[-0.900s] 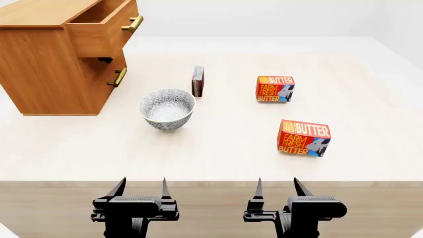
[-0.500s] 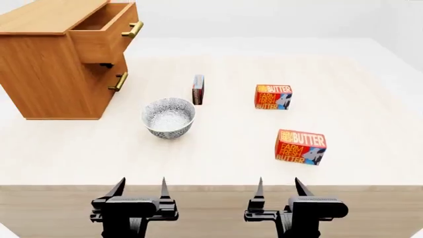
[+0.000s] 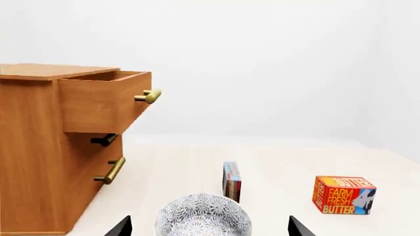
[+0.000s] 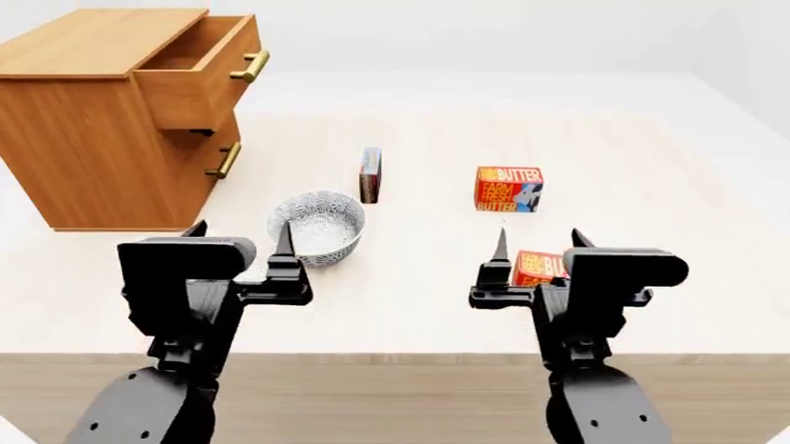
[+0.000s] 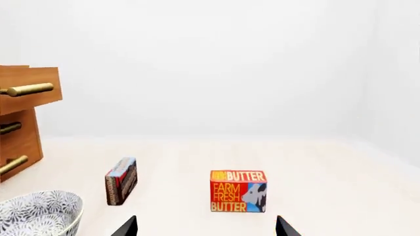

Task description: Put the chocolate pudding in the top drawer of the cabinet and close it.

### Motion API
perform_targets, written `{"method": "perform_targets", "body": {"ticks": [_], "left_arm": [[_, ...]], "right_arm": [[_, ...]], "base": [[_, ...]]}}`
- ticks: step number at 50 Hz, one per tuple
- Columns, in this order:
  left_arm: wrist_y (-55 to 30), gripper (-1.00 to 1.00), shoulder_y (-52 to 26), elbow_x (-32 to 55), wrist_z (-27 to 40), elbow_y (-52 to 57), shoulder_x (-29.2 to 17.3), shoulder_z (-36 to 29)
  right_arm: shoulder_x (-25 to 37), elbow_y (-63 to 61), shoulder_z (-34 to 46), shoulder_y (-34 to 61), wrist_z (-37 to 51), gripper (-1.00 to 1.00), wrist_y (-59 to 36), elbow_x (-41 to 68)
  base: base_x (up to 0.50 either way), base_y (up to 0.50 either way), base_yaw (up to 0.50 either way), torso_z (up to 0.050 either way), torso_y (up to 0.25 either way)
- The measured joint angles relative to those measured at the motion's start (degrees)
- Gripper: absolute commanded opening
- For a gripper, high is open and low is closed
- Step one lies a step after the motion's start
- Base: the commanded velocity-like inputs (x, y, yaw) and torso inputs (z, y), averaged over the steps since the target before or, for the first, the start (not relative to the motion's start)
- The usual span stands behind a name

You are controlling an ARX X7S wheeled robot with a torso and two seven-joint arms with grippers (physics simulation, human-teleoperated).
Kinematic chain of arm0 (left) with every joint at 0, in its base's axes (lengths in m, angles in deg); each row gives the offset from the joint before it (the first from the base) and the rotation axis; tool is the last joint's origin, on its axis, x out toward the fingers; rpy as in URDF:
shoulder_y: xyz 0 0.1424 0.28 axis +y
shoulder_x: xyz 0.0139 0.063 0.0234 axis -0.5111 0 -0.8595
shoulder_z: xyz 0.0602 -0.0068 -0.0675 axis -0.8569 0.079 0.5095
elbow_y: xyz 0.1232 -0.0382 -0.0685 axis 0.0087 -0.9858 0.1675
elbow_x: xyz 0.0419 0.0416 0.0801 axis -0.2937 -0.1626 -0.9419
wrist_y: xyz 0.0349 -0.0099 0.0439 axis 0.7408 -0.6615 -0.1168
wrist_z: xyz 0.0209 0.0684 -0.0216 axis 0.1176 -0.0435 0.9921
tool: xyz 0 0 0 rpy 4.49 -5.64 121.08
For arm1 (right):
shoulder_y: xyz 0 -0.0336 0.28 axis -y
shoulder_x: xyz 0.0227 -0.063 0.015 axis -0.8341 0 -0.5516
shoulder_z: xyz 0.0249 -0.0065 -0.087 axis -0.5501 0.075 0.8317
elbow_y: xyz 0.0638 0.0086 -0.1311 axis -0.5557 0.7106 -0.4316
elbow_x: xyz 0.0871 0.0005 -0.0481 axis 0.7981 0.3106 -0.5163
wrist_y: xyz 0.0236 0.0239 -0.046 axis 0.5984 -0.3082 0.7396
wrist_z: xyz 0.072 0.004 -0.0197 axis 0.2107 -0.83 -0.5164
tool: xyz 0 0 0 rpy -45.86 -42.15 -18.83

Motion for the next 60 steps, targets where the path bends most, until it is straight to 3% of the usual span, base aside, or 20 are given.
{"method": "perform_targets", "body": {"ticks": [11,22,33,42,51,60], "left_arm": [[-18.58,1.00,-21.75,5.42,-0.36,-0.82,-3.40,1.22],[-24.23,1.00,-41.46,5.97,-2.83,-12.70,-5.74,-2.68],[-21.30,1.00,-57.47,3.46,-6.01,-30.64,-6.17,-8.05],[-14.42,1.00,-68.36,0.62,-8.67,-48.50,-4.60,-12.04],[-6.88,1.00,-77.31,-2.02,-10.74,-65.48,-2.81,-14.87],[-2.28,1.00,-84.01,-3.53,-11.70,-77.29,-1.49,-16.36]], "right_arm": [[2.13,1.49,0.16,20.37,-0.01,1.00,-14.52,1.46],[4.61,13.73,2.88,41.08,-2.07,1.00,-20.91,0.71],[5.89,29.64,5.24,57.60,-4.91,1.00,-21.59,-0.07],[5.03,48.80,6.22,69.87,-7.14,1.00,-16.28,-0.44],[3.28,72.05,7.45,81.51,-8.69,1.00,-6.16,-1.81],[2.21,83.47,7.98,87.24,-9.73,1.00,-1.68,-3.55]], "base": [[0.00,0.00,0.00,0.050,0.000],[0.00,0.00,0.00,0.050,0.000],[0.00,0.00,0.00,0.050,0.000],[0.00,0.00,0.00,0.048,0.000],[0.00,0.00,0.00,0.001,0.000],[0.00,0.23,0.00,0.000,0.000]]}}
